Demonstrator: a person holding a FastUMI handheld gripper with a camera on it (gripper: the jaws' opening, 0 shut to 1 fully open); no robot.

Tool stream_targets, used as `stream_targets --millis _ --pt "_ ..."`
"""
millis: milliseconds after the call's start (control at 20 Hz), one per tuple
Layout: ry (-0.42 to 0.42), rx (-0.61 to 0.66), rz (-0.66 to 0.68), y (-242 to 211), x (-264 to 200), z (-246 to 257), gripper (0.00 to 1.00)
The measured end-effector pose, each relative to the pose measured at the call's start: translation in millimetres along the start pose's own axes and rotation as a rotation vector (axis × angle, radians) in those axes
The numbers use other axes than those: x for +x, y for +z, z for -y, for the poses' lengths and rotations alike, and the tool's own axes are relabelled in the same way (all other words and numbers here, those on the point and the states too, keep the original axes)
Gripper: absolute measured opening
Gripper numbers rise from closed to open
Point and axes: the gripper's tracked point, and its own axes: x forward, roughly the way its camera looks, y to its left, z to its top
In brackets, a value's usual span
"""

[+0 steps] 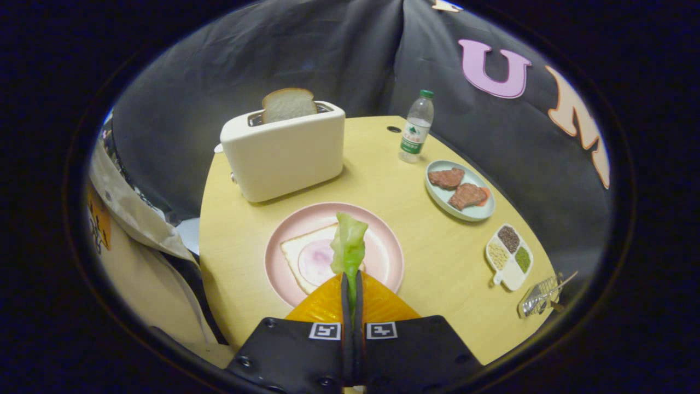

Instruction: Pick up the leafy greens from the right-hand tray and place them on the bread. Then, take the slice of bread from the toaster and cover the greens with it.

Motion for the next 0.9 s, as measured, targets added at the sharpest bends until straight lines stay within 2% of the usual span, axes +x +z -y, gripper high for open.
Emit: stream_targets --millis 500,700,750,800,900 --pt "0.120 -0.060 -0.030 7 51 -33 0.03" --pt "0.114 -0.070 -0.049 2 60 -32 0.03" --pt "0.095 -0.082 -0.057 0 63 -27 0.12" --pt "0.089 -0.085 -0.068 -3 63 -26 0.12" --pt "0.071 -0.088 -0.078 -5 65 -24 0.25"
